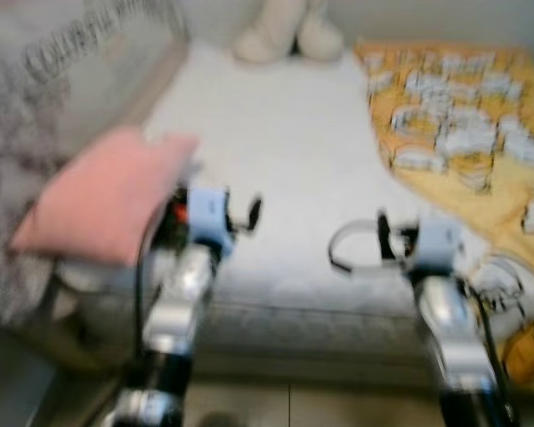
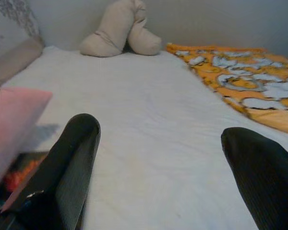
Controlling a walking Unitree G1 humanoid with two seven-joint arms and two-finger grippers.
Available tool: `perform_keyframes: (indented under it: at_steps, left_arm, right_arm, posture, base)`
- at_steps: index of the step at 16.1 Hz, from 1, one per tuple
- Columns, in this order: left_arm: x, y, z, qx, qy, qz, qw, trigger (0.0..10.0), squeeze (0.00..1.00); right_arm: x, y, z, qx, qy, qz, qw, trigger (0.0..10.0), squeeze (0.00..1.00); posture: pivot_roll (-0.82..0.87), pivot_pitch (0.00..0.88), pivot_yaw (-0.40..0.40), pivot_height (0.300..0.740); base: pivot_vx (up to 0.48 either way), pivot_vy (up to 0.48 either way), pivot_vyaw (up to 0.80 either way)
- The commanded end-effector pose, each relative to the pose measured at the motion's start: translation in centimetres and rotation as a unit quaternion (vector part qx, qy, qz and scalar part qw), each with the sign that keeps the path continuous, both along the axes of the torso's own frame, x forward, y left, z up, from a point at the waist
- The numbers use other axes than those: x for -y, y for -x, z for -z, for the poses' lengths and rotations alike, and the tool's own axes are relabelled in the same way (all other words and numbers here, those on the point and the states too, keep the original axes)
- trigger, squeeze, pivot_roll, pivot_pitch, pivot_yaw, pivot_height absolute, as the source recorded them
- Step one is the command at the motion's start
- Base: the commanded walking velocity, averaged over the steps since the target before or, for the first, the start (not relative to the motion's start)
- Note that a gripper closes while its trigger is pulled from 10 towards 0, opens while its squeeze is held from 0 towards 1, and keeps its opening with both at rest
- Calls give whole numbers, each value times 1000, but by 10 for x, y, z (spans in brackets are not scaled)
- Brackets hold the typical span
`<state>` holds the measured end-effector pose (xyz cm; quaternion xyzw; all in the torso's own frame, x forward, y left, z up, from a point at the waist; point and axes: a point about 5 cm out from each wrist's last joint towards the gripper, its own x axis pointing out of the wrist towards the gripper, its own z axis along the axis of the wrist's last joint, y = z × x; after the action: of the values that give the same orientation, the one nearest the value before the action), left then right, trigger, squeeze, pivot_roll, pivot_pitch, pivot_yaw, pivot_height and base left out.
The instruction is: Clean up the room
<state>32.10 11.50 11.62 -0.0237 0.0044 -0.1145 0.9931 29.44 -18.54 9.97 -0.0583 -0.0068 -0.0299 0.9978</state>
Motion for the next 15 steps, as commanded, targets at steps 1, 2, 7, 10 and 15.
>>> perform_keyframes:
  at_steps: [1,2,7,10,15]
  left_arm:
    - [-3,-2,0,-2,-3,-5,1000,10000,0]
    - [-6,-3,2,-4,-8,-15,1000,10000,0]
    - [-23,0,9,-14,-13,-27,999,10000,0]
    - [-25,0,14,-19,-13,-26,999,10000,0]
    - [-21,0,14,-15,-16,-7,1000,10000,0]
  right_arm:
    - [-5,-1,1,1,-2,-12,1000,10000,0]
    - [-7,-1,2,-1,0,-18,1000,10000,0]
    - [-11,-1,11,-13,-6,-30,999,10000,0]
    - [-13,2,13,-18,-15,-30,999,10000,0]
    - [-8,5,15,-17,-11,-21,1000,10000,0]
  posture:
    - [2,0,-21,740]
    - [2,0,-21,740]
    - [39,0,-25,740]
    - [28,0,-20,740]
    - [14,0,-9,740]
  base:
    - [424,0,-594]
    - [0,0,-594]
    - [0,0,-592]
    - [0,0,-590]
    - [0,0,-587]
